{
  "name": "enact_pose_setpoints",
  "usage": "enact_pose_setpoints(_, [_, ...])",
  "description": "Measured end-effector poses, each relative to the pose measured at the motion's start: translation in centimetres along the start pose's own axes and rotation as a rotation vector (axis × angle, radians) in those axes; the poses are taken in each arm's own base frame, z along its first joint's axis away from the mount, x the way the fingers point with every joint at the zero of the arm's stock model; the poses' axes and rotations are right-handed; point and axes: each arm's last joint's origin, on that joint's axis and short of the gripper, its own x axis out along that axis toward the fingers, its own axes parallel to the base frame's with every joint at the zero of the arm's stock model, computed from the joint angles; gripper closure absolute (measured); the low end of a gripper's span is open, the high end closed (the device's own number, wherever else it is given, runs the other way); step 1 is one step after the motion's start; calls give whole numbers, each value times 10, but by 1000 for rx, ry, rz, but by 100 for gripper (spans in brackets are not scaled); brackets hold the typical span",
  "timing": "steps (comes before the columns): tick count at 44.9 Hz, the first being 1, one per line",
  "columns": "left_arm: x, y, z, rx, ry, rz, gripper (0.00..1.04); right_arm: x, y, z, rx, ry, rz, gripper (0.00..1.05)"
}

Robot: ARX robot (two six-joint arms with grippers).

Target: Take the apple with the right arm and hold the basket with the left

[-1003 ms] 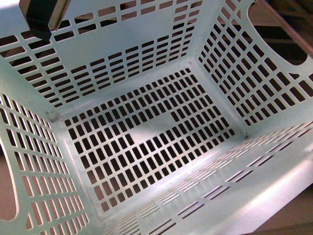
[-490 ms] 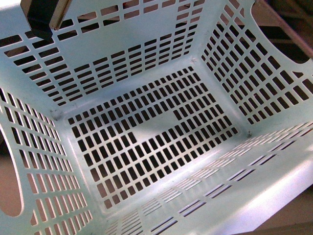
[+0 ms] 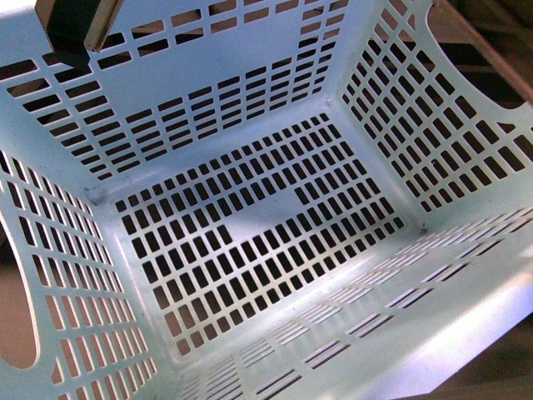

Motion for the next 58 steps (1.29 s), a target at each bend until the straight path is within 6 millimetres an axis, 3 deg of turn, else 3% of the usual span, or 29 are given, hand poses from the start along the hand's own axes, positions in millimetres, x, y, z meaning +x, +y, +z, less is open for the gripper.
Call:
enact_pose_setpoints(11, [0,0,0,1,-5,2,98,44,13,15,26,43,3,9])
enact_pose_setpoints(30, [0,0,0,0,-2,1,98,81,19,27,41,70,-3,9])
enact_pose_setpoints(33, [0,0,0,0,-1,1,98,86,20,23,47,86,-6,19])
enact_pose_setpoints(38, [0,0,0,0,-1,1,98,86,20,23,52,82,3,29])
enact_pose_setpoints(47, [0,0,0,0,-2,1,98,80,18,20,27,80,10,32])
enact_pose_setpoints(58, [0,0,0,0,0,0,98,37,7,26,-15,28,64,32])
